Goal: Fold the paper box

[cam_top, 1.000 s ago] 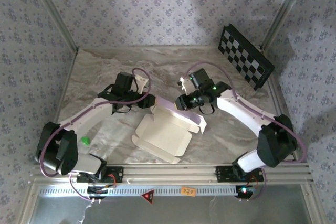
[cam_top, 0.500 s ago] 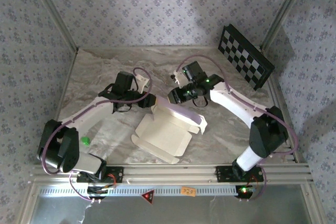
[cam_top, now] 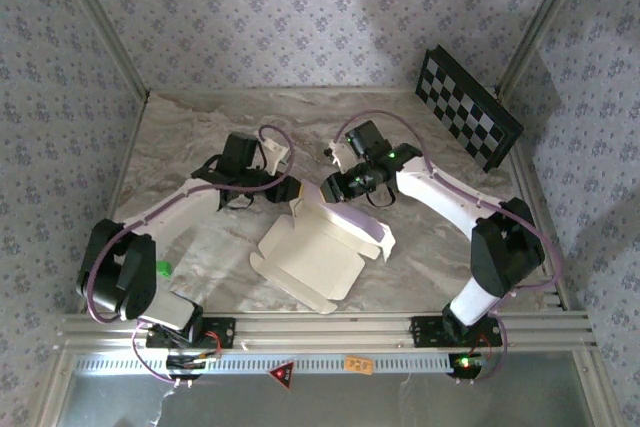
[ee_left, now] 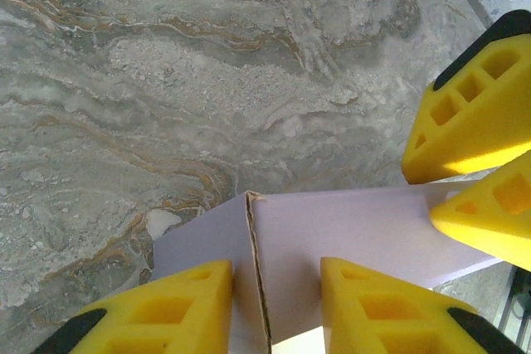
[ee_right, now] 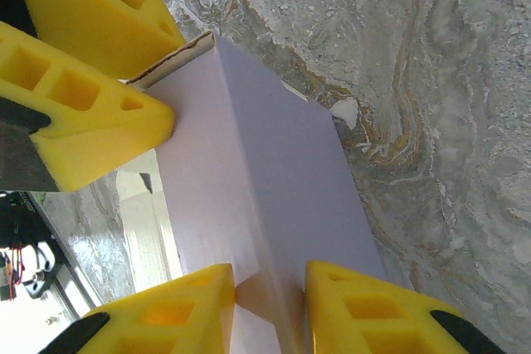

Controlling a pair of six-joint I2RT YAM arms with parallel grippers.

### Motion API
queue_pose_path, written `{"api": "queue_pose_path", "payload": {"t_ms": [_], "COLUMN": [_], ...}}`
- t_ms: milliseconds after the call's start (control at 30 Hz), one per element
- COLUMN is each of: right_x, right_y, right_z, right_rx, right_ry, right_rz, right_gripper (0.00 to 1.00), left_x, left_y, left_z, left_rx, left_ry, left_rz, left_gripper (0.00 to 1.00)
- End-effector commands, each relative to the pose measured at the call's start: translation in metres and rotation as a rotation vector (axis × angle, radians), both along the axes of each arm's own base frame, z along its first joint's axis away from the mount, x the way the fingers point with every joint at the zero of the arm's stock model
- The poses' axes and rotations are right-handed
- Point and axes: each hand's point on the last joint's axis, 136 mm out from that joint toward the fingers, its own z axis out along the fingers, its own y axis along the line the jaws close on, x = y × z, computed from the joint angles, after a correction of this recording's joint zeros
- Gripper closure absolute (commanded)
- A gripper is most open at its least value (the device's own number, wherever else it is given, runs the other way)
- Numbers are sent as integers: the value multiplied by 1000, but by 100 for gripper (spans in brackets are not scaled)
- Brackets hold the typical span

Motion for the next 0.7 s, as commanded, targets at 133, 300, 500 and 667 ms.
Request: {"api": "queue_pose_path", "payload": {"t_ms": [133,300,500,667], "right_x": [-15,-20,-25,-25], "right_y": [-11,-13,-16,-18], "right_z": [2,5,4,-4], "right_rx": [-24,-26,-15,-28], "right_ry": [24,28,42,58], "right_rz": [4,4,-9,-14], "right_gripper": [72,72,73,77], "left_x": [-3,-2,-2,2], "left_y": [-1,-1,0,3], "left_z": [-13,-16,-17,-15], "left_rx": [46,51,53,69], "left_ry": [43,48,49,35], "left_rz": [-31,-28,-23,5], "left_gripper": [68,68,68,68]}}
